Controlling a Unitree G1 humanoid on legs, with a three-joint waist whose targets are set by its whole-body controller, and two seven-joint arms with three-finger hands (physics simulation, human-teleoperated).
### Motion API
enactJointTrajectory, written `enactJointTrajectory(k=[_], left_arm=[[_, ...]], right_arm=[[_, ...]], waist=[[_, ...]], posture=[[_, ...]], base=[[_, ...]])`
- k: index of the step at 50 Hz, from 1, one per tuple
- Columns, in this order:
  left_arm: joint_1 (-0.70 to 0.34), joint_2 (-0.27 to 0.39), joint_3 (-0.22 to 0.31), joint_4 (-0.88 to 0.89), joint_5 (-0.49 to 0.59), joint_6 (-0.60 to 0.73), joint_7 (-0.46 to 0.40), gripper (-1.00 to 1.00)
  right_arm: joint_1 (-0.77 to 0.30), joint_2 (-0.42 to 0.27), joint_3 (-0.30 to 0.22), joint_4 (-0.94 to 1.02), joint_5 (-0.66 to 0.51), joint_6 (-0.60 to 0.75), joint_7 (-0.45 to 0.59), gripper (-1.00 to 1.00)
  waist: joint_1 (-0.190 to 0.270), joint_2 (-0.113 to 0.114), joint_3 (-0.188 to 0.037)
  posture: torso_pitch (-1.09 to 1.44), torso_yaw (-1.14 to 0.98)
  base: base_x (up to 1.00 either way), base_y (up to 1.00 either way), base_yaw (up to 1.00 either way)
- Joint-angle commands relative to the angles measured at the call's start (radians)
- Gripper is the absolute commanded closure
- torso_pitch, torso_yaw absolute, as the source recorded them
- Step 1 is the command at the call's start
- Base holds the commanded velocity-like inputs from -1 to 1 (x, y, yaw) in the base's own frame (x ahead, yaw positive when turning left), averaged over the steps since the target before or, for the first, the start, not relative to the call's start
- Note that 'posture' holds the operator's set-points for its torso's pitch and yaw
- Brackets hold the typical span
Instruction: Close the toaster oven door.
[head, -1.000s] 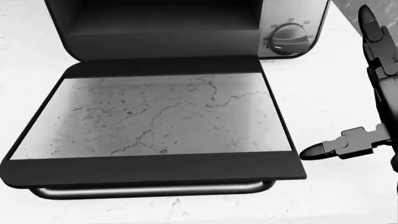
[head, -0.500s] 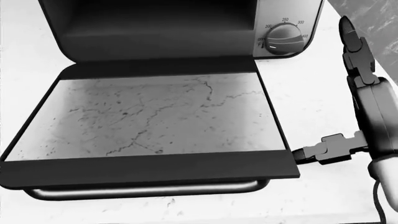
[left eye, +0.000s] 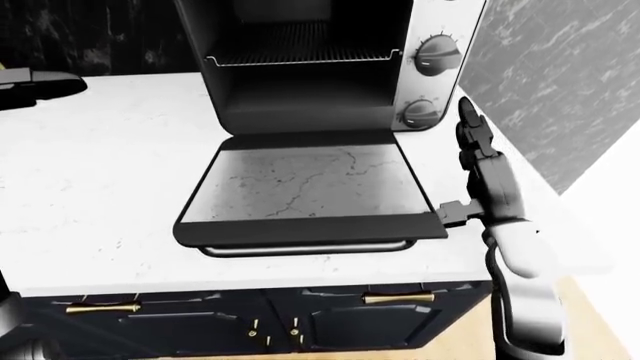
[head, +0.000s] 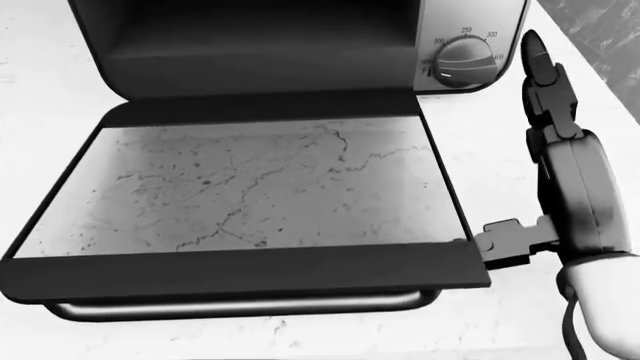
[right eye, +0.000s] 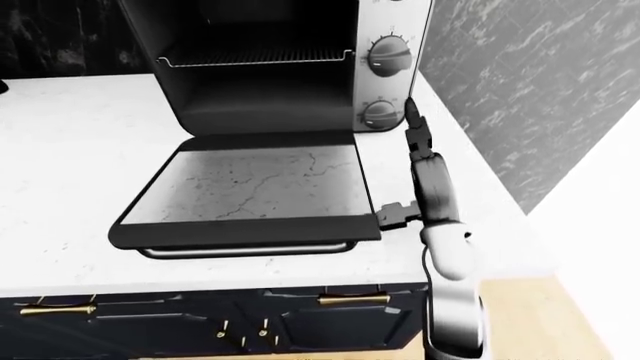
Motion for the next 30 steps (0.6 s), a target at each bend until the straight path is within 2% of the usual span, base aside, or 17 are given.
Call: enactJointTrajectory(k=[1,7,10,13,30], left_arm=[[-0.028,0.023,0.014,-0.027,0.001,-0.026,0.002,-1.0],[-0.028,0.026,0.016,-0.023,0.0,-0.03,0.001,-1.0],[-0.024,0.024,0.015,-0.021,0.002,-0.034,0.001,-1.0],[-0.024,0.022,0.015,-0.023,0.003,-0.033,0.001,-1.0],[-0.018,0.023,0.02,-0.027,0.001,-0.031,0.002,-1.0]], right_arm=[[-0.04,-0.007,0.0,-0.068,0.021,0.004,-0.023,-1.0],[-0.065,0.005,0.005,-0.111,0.059,0.089,-0.054,-1.0],[-0.081,0.018,-0.013,-0.127,0.111,0.162,-0.087,-1.0],[-0.092,0.005,-0.01,-0.142,0.136,0.194,-0.107,-1.0],[-0.215,-0.031,-0.01,-0.146,0.176,0.254,-0.281,-1.0]], waist=[[0.0,0.005,-0.025],[-0.001,0.011,-0.023],[-0.001,0.012,-0.023],[-0.001,0.013,-0.023],[-0.001,0.014,-0.021]], posture=[[0.0,0.0],[0.0,0.0],[0.0,0.0],[0.0,0.0],[0.0,0.0]], base=[[0.0,0.0,0.0],[0.0,0.0,0.0],[0.0,0.0,0.0],[0.0,0.0,0.0],[0.0,0.0,0.0]])
